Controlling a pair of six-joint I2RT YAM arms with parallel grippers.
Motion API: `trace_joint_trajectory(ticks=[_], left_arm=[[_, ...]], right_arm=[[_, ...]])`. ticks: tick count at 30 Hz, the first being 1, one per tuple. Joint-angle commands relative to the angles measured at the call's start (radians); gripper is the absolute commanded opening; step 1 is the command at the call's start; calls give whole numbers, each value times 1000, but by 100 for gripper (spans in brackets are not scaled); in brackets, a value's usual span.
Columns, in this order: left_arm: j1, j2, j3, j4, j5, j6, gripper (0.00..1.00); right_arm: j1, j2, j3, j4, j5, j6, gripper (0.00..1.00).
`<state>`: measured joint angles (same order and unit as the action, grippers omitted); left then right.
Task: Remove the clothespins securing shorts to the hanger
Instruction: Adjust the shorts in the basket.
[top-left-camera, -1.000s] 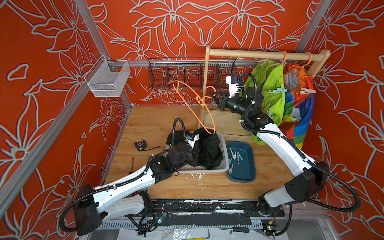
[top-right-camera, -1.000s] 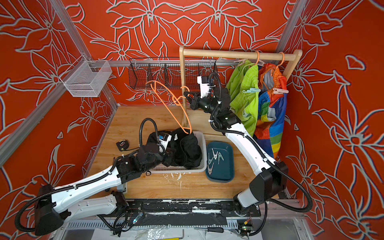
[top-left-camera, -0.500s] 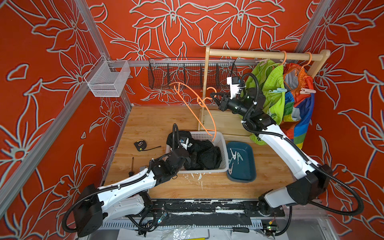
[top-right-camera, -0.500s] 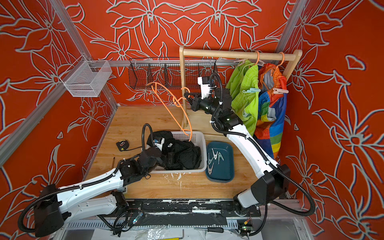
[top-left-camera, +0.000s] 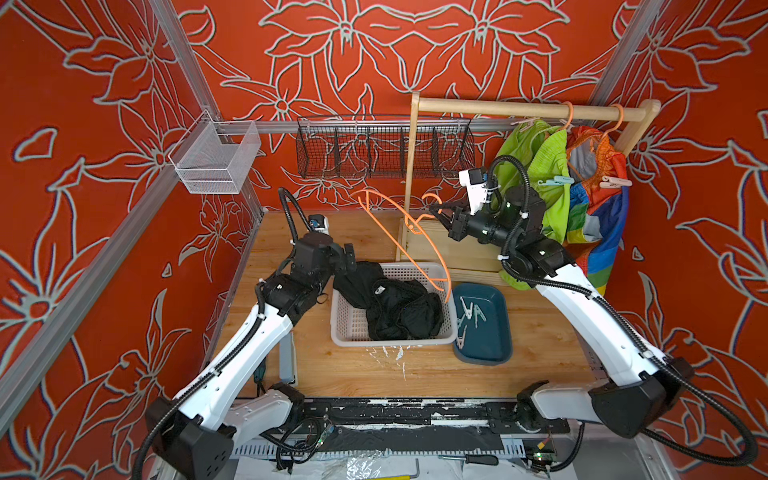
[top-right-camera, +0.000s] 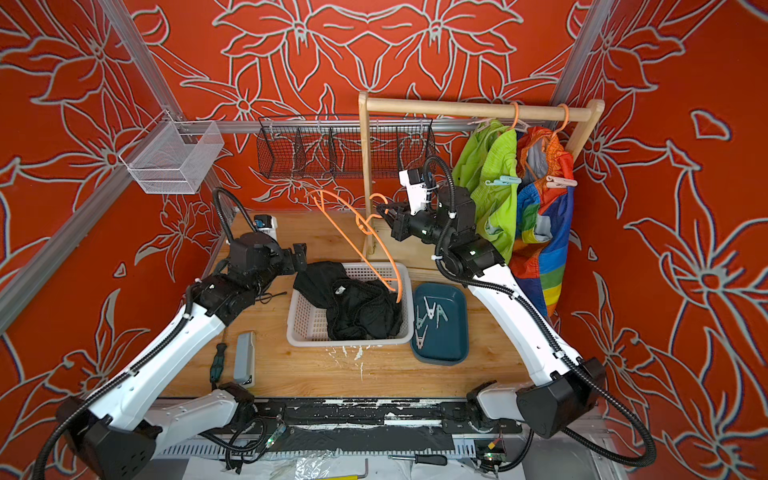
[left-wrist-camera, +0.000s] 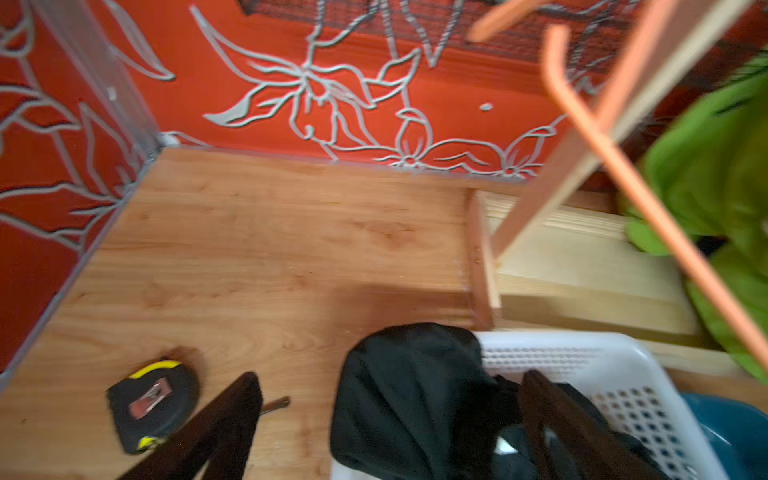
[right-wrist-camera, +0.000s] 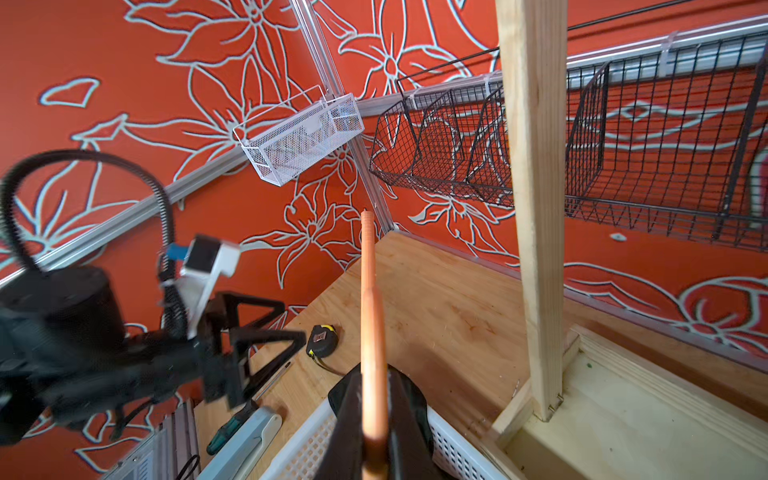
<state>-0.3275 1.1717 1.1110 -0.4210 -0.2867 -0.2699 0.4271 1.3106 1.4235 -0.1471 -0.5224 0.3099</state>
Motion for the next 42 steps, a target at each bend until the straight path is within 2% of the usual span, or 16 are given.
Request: trace_joint_trajectory(ticks=[1,6,8,12,18,23,30,36,38,39,41,42], left_arm=[[42,102,14,-146,75,8,97],[45,220,85,-245,165,-21,100],[22,232,86,-266,144,-34,99],[-95,268,103,-312,30,-33,99],[-203,359,120,-297,56,-114,97],[-209,462,124,-285,72,-158,97],[-209,545,110,-145,62,-170,97],[-208,651,130,-64,79,-170,89],[-205,683,134,-49,94,-172,82],[-203,698,138,-48,105,-173,74],[-200,720,155,-63,126,-178,41],[-201,726,159,-69,132,-178,12]], right_arm=[[6,-40,-16,-17,-28,-23,0],[6,-54,-24,-39,-14,-36,0],[6,-61,-29,-47,-6,-44,0],[4,-74,-38,-49,2,-49,0],[2,-85,-54,-35,9,-40,0],[3,-97,-53,-45,3,-43,0],[1,-109,-82,-24,-4,-40,0],[1,-122,-105,-9,-11,-35,0],[1,-128,-110,-6,-13,-32,0],[1,-131,-112,-9,-13,-34,0],[1,-137,-115,-10,-11,-35,0],[1,-141,-116,-10,-12,-35,0]])
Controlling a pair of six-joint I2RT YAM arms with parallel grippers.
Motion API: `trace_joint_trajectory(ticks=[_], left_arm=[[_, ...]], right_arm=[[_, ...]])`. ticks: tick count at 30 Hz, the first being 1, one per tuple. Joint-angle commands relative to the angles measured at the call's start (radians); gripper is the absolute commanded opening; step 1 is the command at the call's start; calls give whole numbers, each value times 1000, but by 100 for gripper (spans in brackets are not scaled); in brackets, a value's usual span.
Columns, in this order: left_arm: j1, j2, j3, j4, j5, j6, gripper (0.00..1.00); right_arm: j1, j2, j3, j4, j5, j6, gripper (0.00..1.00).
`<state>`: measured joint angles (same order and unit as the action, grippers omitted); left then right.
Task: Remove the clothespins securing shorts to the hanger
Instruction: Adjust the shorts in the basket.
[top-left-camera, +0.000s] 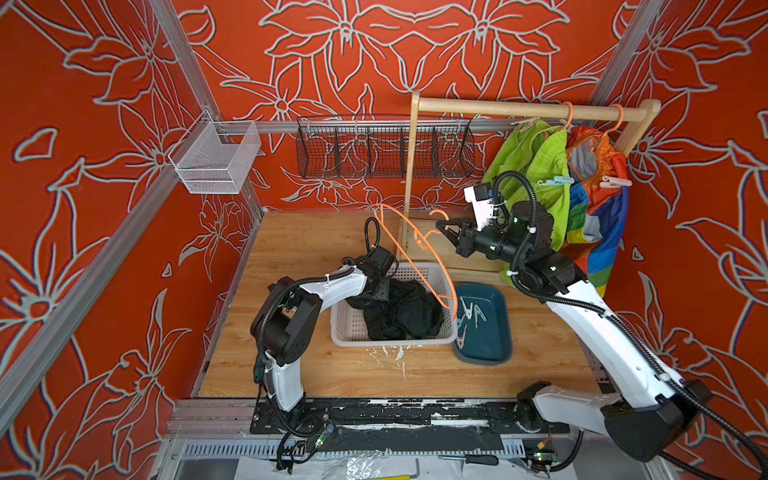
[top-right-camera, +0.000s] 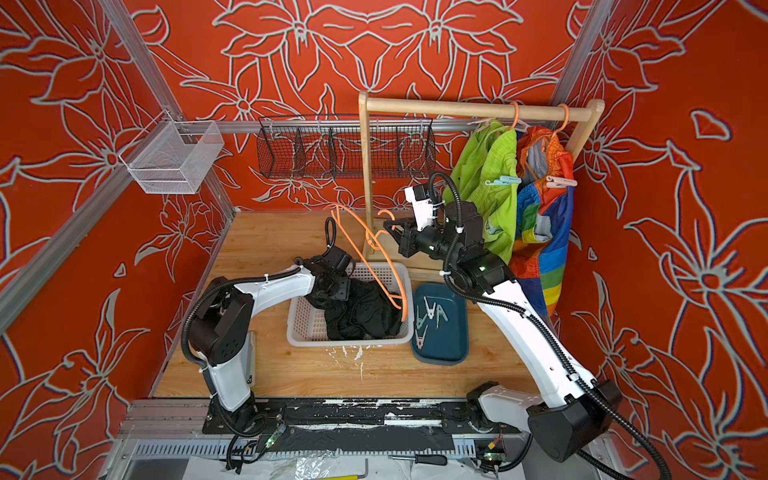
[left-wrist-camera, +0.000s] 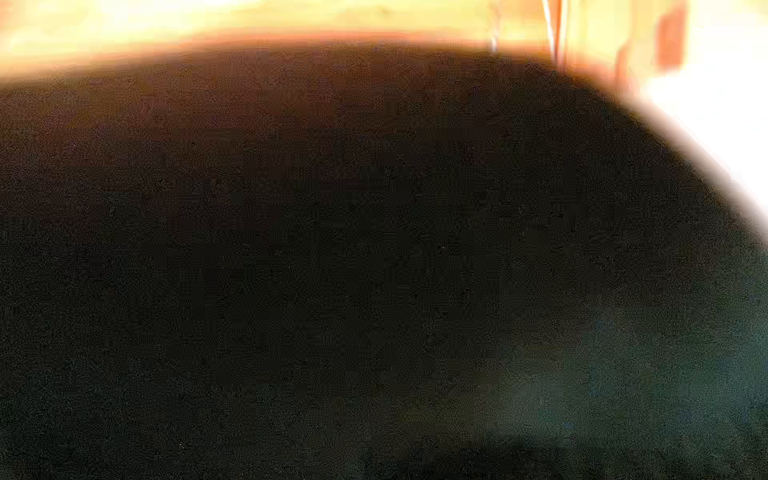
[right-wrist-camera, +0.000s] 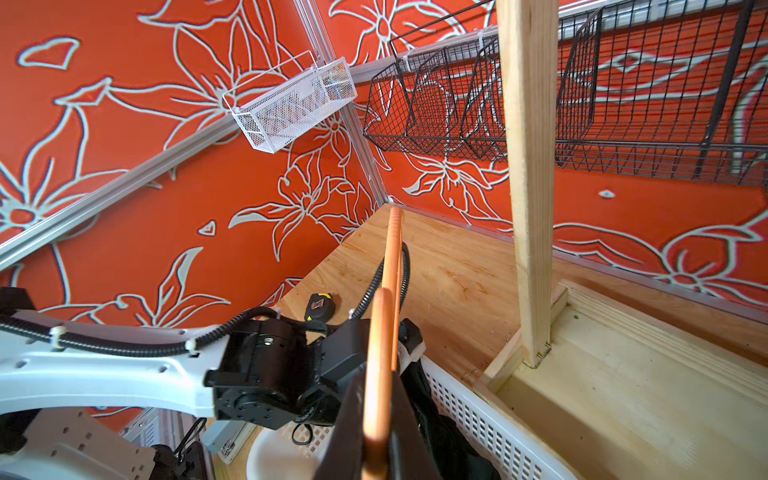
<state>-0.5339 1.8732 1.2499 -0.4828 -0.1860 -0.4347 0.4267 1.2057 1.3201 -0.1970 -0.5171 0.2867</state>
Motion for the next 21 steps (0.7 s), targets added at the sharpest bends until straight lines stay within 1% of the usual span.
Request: trace_joint_trajectory(ticks=[1,5,10,15,21], left_arm=[[5,23,20,-10,35,-19,0],[-7,-30,5,-23,21,-21,0],[-46,-155,8,-111,9,-53,0],[-140,-286,56,-238,-41,-126,0],[-231,-369,138,-348,-83,-210,0]], right_arm=[[1,-38,-12,39,-17,-12,0],[1,-44,-15,43,-17,-9,0],[1,-47,-12,50,-15,-3,0],[0,-40,13,31,-6,-21,0],[-3,-29,33,32,-2,-23,0]])
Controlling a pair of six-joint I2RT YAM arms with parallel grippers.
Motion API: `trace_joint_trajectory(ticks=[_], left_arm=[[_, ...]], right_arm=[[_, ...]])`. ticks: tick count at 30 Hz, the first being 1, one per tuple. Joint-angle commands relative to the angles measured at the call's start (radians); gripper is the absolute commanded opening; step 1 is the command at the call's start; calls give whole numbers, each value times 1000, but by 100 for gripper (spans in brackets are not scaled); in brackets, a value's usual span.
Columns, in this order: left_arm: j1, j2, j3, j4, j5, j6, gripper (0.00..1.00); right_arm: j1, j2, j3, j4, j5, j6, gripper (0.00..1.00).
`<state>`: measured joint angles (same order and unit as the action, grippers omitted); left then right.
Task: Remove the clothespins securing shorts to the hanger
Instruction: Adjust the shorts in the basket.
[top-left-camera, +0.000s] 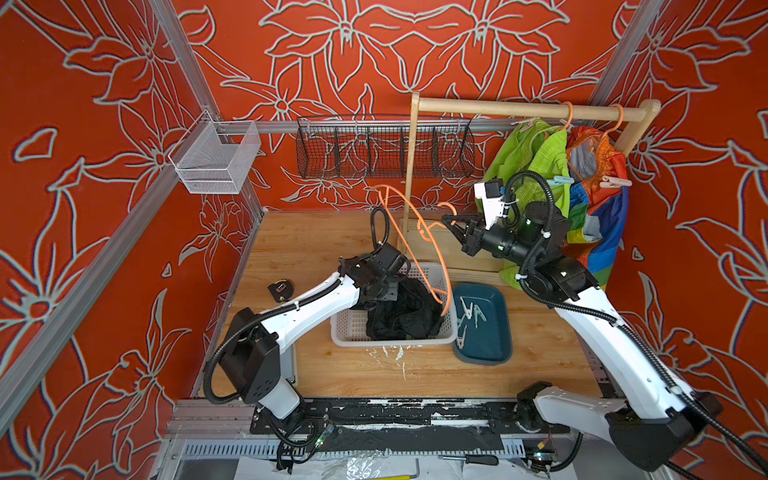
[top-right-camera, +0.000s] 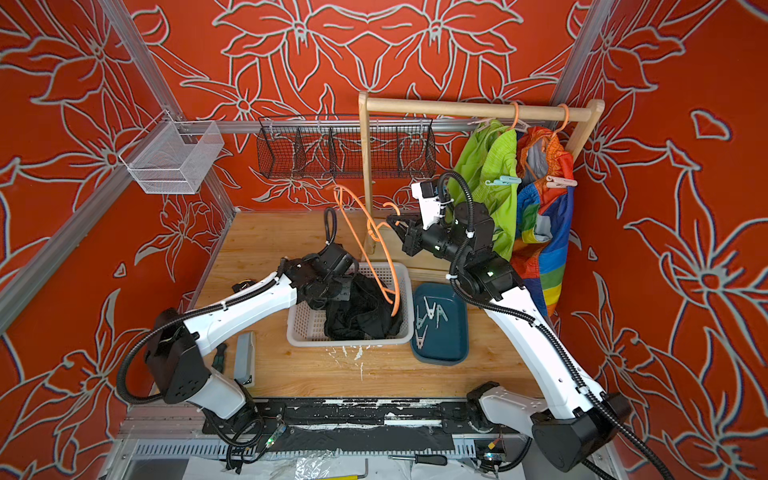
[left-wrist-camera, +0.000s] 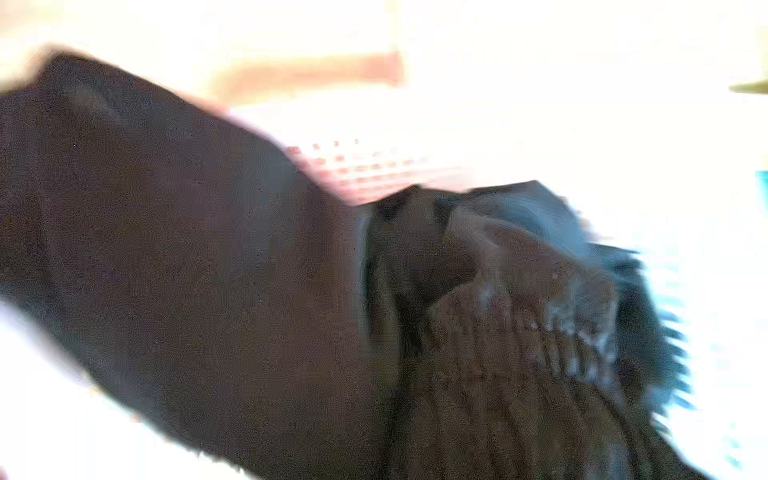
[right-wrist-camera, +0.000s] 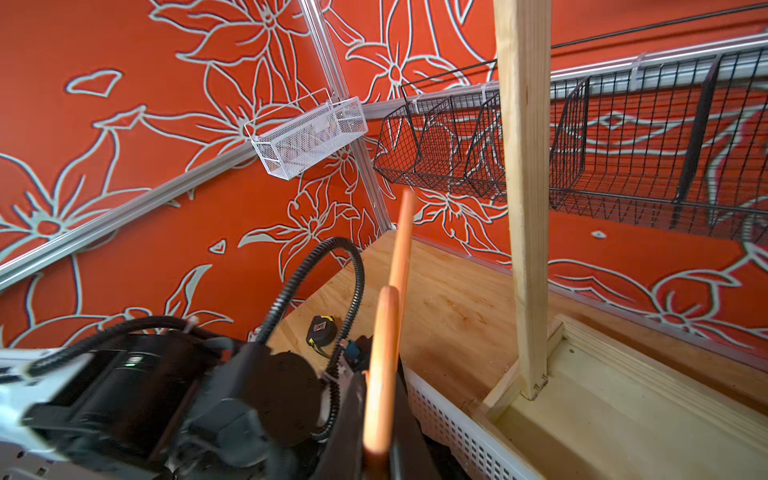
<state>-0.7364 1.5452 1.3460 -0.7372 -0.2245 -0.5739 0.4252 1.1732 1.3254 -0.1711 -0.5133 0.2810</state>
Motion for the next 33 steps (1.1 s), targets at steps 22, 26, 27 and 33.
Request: trace_joint_trajectory(ticks=[22,26,27,33], left_arm=[[66,-128,-18,-68,-51,-32,97],[107,-227,48,-26,-72,128,97],[109,-248,59,9,-94,184,97],[147,-248,195,108,-92,482,97]], right_arm=[[-5,28,79,-69,15,-68,0],[-5,42,92,-132,22,-89,0],[-5,50,97,-147,21,-91,0],[-5,109,162,-265,-11,-107,0]])
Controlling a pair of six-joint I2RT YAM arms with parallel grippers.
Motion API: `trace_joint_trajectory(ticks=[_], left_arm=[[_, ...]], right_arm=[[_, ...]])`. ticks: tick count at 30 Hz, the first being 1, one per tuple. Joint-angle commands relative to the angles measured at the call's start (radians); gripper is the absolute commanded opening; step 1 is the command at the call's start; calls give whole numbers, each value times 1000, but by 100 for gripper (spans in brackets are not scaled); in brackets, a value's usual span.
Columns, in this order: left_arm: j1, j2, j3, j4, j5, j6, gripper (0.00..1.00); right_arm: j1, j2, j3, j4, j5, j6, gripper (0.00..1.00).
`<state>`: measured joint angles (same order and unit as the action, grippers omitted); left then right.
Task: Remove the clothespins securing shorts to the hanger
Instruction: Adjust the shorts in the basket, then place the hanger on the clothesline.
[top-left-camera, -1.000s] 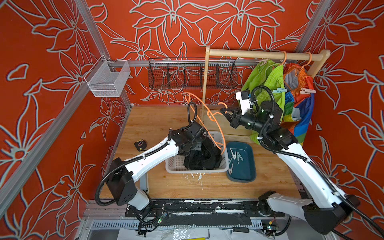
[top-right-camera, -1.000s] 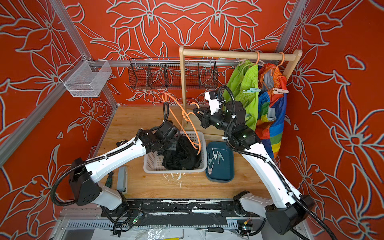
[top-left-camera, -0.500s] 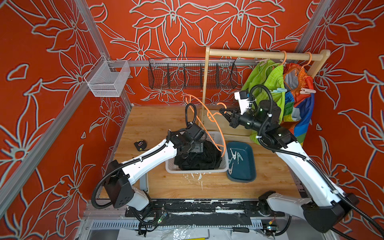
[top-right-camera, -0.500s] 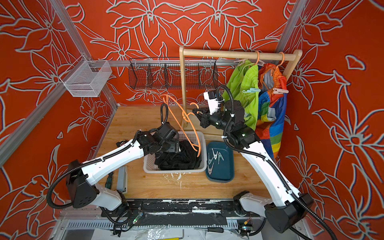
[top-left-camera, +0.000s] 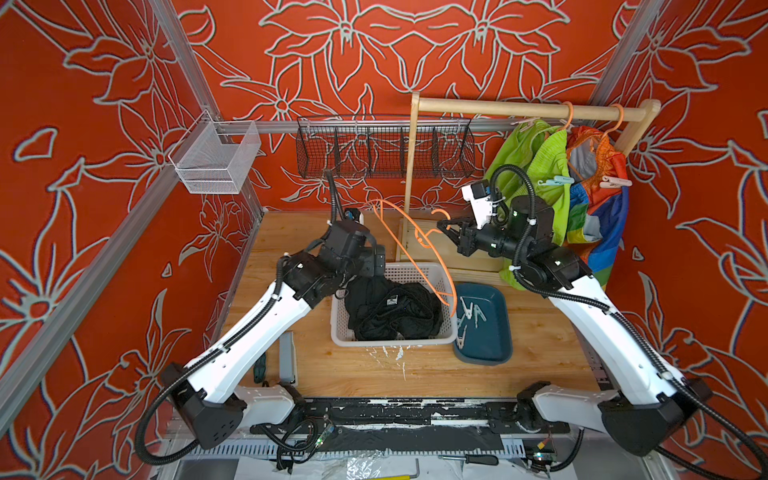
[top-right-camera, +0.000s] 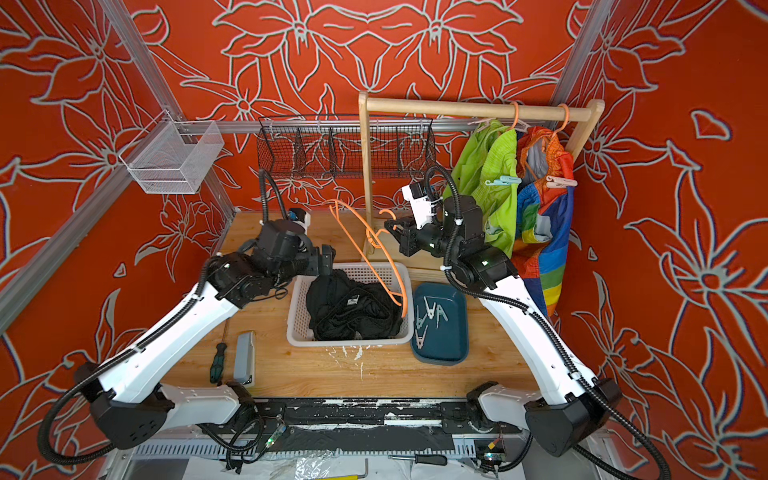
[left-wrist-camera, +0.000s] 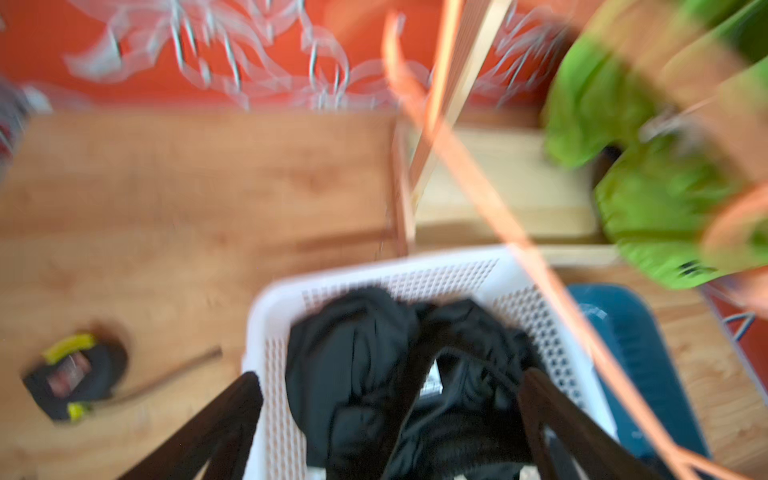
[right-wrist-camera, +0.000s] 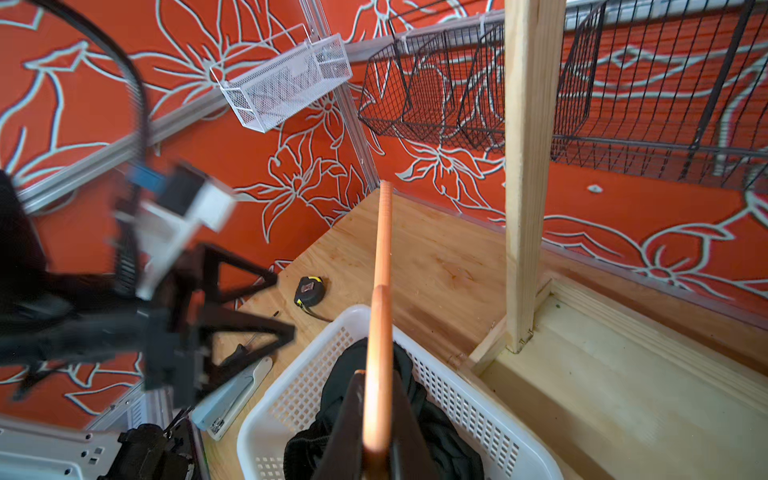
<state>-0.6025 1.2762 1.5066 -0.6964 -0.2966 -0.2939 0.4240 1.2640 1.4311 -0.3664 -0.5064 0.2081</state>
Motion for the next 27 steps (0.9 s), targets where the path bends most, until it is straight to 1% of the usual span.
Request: trace_joint_trajectory(ticks=[1,6,9,11,15,19,22,27], left_arm=[[15,23,38,93,1,243,97],[22,32,-42,301,104,456,97],[32,35,-139,451,161,582,97],[46,35,-206,539,207,637,97],[70,28,-321,682,248,688,97],[75,-3,-434,836,199,699,97],[79,-9,-460,867,190,711,97],[81,-10,-482,905,160,724,97]], right_arm=[[-4,29,70,-90,-26,-37,0],[-4,85,158,-178,-61,-44,0],[-4,132,217,-230,-90,-44,0],[-4,159,250,-261,-109,-46,0],[-4,193,288,-302,-140,-52,0],[-4,221,313,-338,-182,-52,0],[-4,237,322,-355,-225,-53,0],[-2,261,346,-398,-242,-77,0]])
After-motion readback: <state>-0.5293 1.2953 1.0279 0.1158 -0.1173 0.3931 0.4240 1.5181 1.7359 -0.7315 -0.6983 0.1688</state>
